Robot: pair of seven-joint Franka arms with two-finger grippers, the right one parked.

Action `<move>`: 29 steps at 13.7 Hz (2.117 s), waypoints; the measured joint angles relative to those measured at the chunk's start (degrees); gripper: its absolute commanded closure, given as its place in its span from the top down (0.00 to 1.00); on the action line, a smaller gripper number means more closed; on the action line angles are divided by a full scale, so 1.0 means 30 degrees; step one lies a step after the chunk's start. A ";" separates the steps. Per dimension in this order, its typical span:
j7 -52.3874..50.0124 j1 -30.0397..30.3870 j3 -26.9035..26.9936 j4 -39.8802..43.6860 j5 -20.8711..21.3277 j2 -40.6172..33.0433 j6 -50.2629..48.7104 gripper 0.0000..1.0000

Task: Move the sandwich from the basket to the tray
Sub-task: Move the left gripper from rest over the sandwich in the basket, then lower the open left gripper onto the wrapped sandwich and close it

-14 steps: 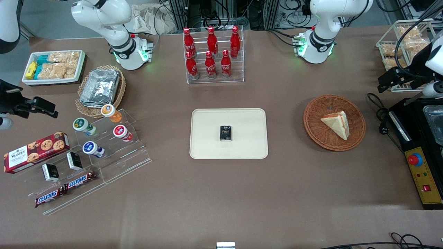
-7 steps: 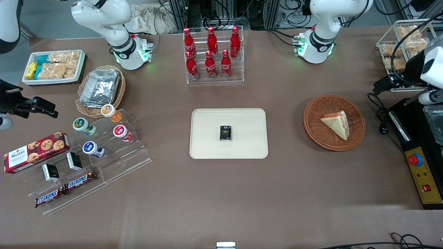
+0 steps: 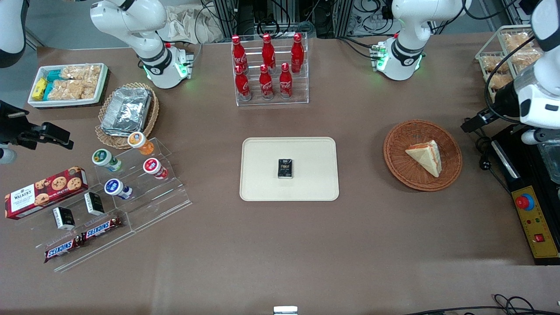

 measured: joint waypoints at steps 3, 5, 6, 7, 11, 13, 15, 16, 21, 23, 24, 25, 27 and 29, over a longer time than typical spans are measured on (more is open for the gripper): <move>-0.0936 0.0173 0.0001 -0.3762 -0.0002 -0.1317 0.3311 1.00; -0.1505 0.0178 0.0001 -0.5276 -0.0003 -0.1575 0.4571 1.00; -0.1848 0.0215 0.0001 -0.5778 -0.0003 -0.1572 0.5028 1.00; -0.2209 0.0336 0.0003 -0.6276 -0.0003 -0.1569 0.5628 1.00; -0.3943 0.0745 0.0011 -0.8390 -0.0047 -0.1057 0.8810 1.00; -0.4566 0.0744 0.0007 -0.9197 -0.0078 -0.0437 1.0334 1.00; -0.4765 0.0745 0.0007 -1.0057 -0.0105 0.0175 1.1946 1.00; -0.4781 0.0745 0.0007 -1.0497 -0.0132 0.0453 1.2738 1.00; -0.4856 0.0772 0.0007 -1.2318 -0.0227 0.1858 1.6051 1.00; -0.4845 0.0794 0.0008 -1.2588 -0.0237 0.2281 1.6604 1.00; -0.4836 0.0807 0.0007 -1.2649 -0.0246 0.2448 1.6732 1.00; -0.4831 0.0842 0.0007 -1.2675 -0.0255 0.2586 1.6844 0.88; -0.4802 0.0947 0.0009 -1.2683 -0.0263 0.2838 1.7123 0.32; -0.4771 0.0987 0.0009 -1.2685 -0.0291 0.3112 1.7433 0.00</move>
